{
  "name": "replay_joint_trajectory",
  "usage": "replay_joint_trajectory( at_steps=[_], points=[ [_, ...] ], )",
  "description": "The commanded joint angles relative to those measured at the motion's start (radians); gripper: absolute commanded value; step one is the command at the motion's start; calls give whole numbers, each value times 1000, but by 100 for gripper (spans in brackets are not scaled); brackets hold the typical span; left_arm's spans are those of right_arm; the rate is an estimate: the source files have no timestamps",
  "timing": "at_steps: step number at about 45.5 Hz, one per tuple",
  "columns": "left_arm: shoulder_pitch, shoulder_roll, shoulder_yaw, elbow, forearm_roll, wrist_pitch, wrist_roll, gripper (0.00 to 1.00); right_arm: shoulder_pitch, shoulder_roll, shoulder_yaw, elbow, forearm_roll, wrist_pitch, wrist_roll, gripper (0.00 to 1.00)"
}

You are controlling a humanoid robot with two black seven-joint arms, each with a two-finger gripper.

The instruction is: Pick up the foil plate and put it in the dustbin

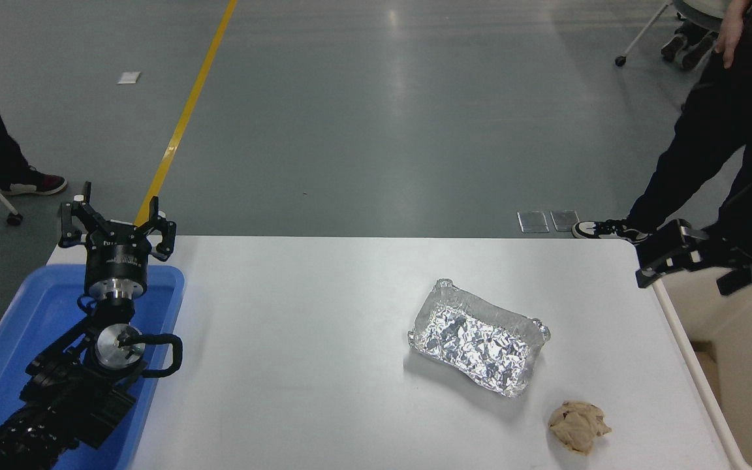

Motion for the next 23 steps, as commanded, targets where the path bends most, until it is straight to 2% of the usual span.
replay_joint_trajectory(
  at_steps=[1, 23],
  points=[
    [0, 0, 0, 0, 2, 0, 1, 99, 131, 141, -12, 65, 84, 24, 0, 100],
    [0, -1, 0, 0, -2, 0, 0, 99, 152, 145, -6, 89, 99, 24, -1, 100]
  ],
)
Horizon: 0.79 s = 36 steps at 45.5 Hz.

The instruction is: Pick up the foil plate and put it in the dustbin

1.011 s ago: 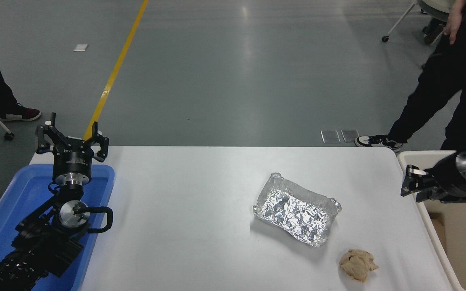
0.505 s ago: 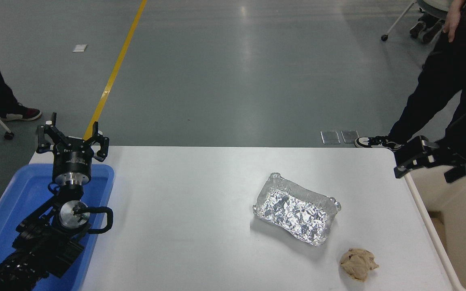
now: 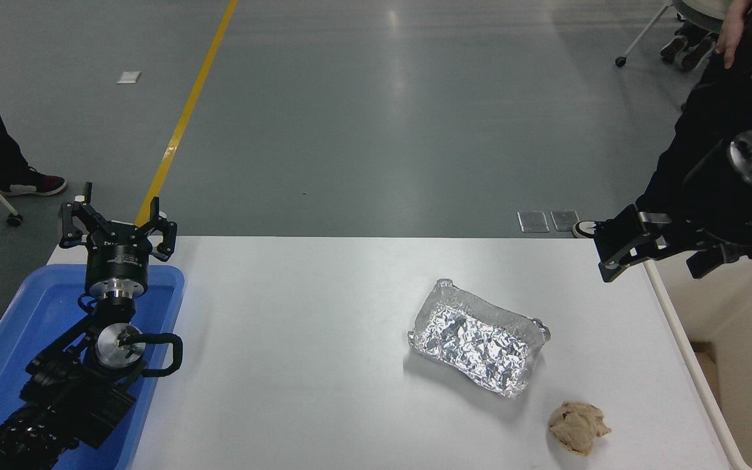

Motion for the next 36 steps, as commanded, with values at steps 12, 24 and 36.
replay_joint_trajectory(
  at_steps=[12, 24, 36],
  points=[
    [0, 0, 0, 0, -2, 0, 0, 99, -303, 74, 54, -117, -4, -177, -11, 100],
    [0, 0, 0, 0, -2, 0, -2, 99, -723, 80, 194, -348, -95, -308, -51, 100],
    [0, 0, 0, 0, -1, 0, 0, 99, -1056, 145, 323, -531, -95, -463, -90, 97]
  ],
)
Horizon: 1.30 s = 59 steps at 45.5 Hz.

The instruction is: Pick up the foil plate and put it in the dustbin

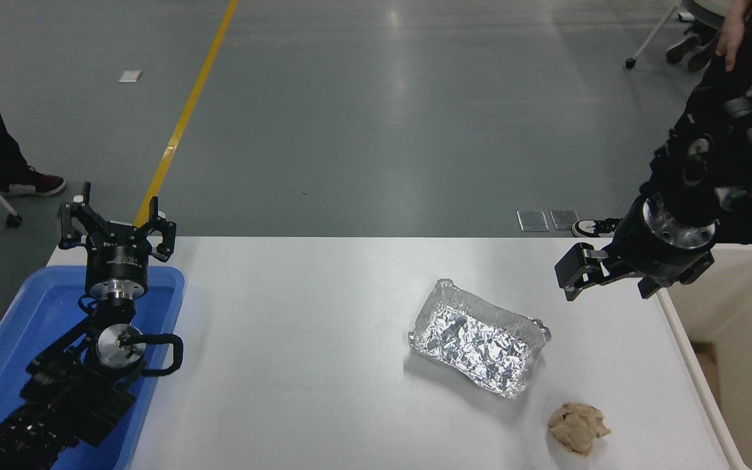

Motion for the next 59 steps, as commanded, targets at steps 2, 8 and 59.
replay_joint_trajectory(
  at_steps=[2, 8, 59],
  points=[
    [0, 0, 0, 0, 1, 0, 1, 99, -351, 72, 146, -194, -14, -158, -43, 97],
    [0, 0, 0, 0, 1, 0, 1, 99, -445, 117, 197, -270, -9, -199, -51, 94],
    [0, 0, 0, -2, 6, -2, 4, 99, -484, 128, 207, -314, 2, -297, -73, 0]
  ],
)
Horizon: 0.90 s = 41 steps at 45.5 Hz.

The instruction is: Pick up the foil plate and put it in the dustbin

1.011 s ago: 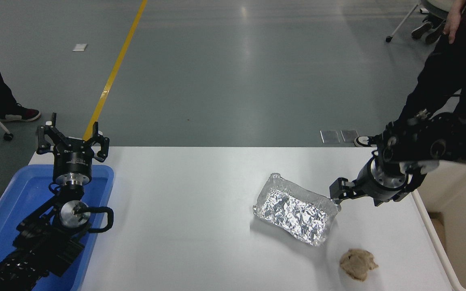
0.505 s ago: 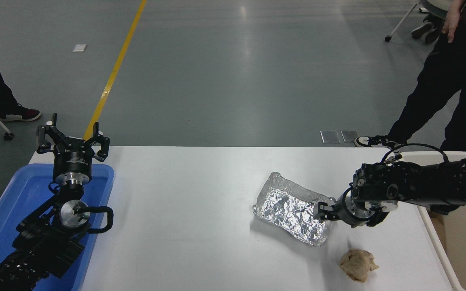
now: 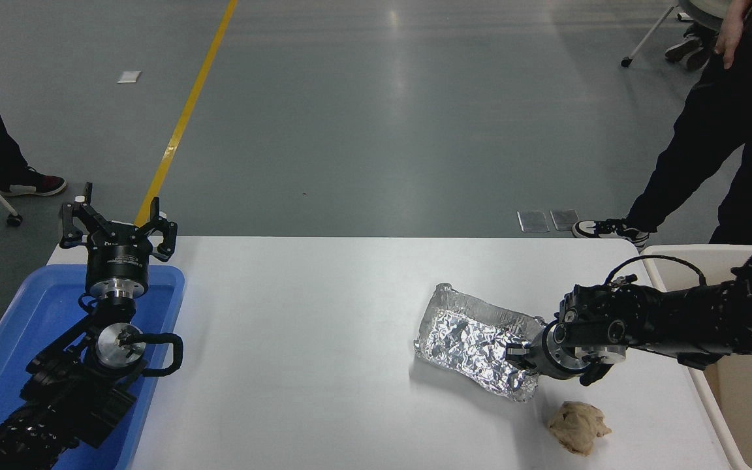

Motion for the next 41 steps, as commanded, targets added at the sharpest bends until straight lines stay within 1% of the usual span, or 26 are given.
replay_joint_trajectory(
  at_steps=[1, 6, 10, 15, 18, 22, 24, 29, 41],
  points=[
    [0, 1, 0, 1, 1, 0, 1, 99, 115, -71, -30, 69, 6, 28, -2, 0],
    [0, 1, 0, 0, 1, 0, 1, 99, 276, -125, -113, 184, 44, 43, -2, 0],
    [0, 1, 0, 0, 1, 0, 1, 99, 424, -192, -176, 296, 81, 60, -2, 0],
    [0, 1, 0, 0, 1, 0, 1, 99, 664, -323, -251, 459, 100, 141, -2, 0],
    [0, 1, 0, 1, 1, 0, 1, 99, 819, -363, -316, 534, 107, 192, -2, 0],
    [2, 1, 0, 1, 1, 0, 1, 99, 1005, -369, -397, 593, 150, 269, 0, 0],
    [2, 1, 0, 1, 1, 1, 1, 99, 1102, -366, -438, 602, 182, 333, 6, 0],
    [2, 1, 0, 1, 1, 1, -1, 99, 1232, -361, -484, 602, 209, 433, 12, 0],
    [2, 1, 0, 1, 1, 1, -1, 99, 1309, -346, -540, 600, 209, 451, 12, 0]
  ],
)
